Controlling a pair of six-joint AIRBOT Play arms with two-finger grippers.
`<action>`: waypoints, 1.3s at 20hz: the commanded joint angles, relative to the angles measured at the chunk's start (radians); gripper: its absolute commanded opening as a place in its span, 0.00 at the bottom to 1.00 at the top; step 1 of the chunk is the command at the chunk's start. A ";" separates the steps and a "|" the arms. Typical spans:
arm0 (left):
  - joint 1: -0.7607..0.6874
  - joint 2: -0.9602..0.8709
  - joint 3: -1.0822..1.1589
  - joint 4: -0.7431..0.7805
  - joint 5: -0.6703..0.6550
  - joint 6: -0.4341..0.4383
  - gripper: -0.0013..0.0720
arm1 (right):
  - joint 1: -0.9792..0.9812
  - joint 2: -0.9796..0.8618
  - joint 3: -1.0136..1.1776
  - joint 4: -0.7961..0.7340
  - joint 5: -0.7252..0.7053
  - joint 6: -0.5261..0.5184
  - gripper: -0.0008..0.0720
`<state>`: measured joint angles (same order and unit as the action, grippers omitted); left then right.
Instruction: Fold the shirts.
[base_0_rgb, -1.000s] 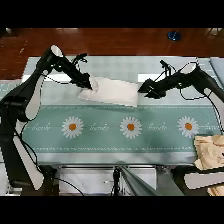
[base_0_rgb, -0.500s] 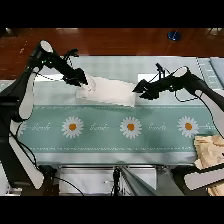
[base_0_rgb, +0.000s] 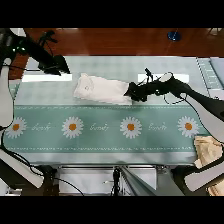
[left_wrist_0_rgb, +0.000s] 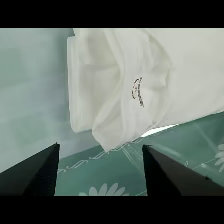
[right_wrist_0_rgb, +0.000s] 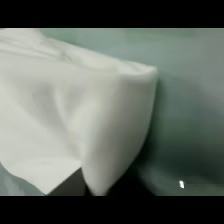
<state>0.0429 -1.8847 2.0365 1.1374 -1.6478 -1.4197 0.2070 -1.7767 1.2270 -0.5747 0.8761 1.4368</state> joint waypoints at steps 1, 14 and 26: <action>0.011 0.051 0.001 0.016 0.000 -0.003 0.84 | 0.034 -0.011 0.001 0.106 -0.095 -0.007 0.04; -0.049 0.052 0.001 0.015 -0.039 0.004 0.65 | -0.234 0.482 0.282 -0.392 0.432 0.297 0.03; -0.159 0.050 0.000 0.016 -0.036 0.019 0.65 | -0.900 0.816 0.328 -0.401 0.978 0.385 0.03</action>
<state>-0.1116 -1.8339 2.0365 1.1519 -1.6836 -1.4033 -0.5449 -1.0153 1.5517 -0.9661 1.7023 1.8084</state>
